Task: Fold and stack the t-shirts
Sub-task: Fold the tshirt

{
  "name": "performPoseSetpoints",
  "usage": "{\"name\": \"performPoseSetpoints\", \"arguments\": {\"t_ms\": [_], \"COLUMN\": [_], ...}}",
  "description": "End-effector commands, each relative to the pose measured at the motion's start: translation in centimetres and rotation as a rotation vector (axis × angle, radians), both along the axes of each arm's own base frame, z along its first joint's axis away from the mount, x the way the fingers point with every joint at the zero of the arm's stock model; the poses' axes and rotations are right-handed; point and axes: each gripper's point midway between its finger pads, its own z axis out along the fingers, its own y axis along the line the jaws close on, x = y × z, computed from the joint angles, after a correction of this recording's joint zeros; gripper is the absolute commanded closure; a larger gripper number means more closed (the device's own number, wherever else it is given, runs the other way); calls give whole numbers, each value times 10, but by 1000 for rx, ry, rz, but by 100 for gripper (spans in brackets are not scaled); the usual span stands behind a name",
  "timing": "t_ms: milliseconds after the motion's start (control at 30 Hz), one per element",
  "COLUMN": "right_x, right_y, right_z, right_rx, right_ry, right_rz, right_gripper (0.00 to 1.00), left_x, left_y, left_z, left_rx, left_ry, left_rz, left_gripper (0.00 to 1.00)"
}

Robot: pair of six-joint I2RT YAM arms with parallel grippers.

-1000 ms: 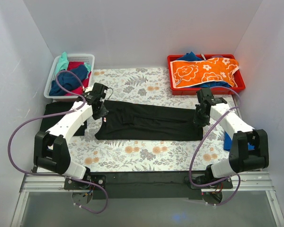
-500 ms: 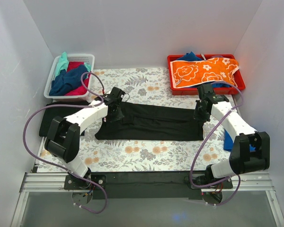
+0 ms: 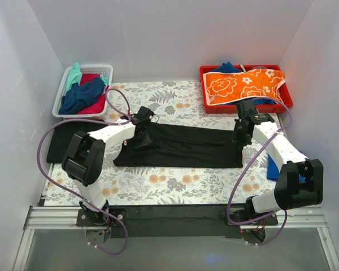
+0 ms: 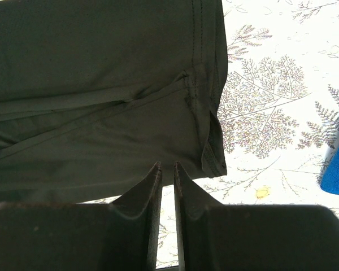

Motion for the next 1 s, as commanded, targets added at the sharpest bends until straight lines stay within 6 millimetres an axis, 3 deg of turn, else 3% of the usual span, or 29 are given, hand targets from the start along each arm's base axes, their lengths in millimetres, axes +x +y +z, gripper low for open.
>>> {"name": "performPoseSetpoints", "arguments": {"t_ms": [0, 433, 533, 567, 633, 667, 700, 767, 833, 867, 967], "right_x": [3, -2, -3, -3, -4, -5, -7, -9, -12, -12, -14], "right_y": [-3, -6, -5, -4, -5, -4, -4, -3, -3, -3, -3], "right_z": [15, 11, 10, 10, 10, 10, 8, 6, 3, 2, -3], "right_rx": [-15, -33, -25, -21, -20, -19, -17, -10, -8, -9, -9], "right_ry": [-41, -23, -20, -19, -18, -20, -13, -6, 5, 8, 24], "right_rz": [-4, -1, -1, 1, -4, -4, -4, -2, -2, -2, 0], "right_gripper": [81, 81, 81, 81, 81, 81, 81, 81, 81, 81, 81], "left_x": [32, 80, 78, 77, 62, 46, 41, 17, 5, -6, -21], "left_y": [-25, -66, -57, -46, -29, -16, -7, 11, 24, 33, 48], "left_z": [19, 45, 43, 43, 41, 28, 41, 32, 45, 39, 39], "left_rx": [-74, -137, -82, -37, 14, 52, 61, 96, 95, 114, 140], "left_ry": [-89, -190, -173, -175, -148, -110, -145, -122, -163, -147, -144], "left_rz": [-35, -132, -123, -96, -52, -39, -9, 13, 42, 49, 84], "left_gripper": [93, 93, 93, 93, 93, 93, 93, 92, 90, 88, 87]}}
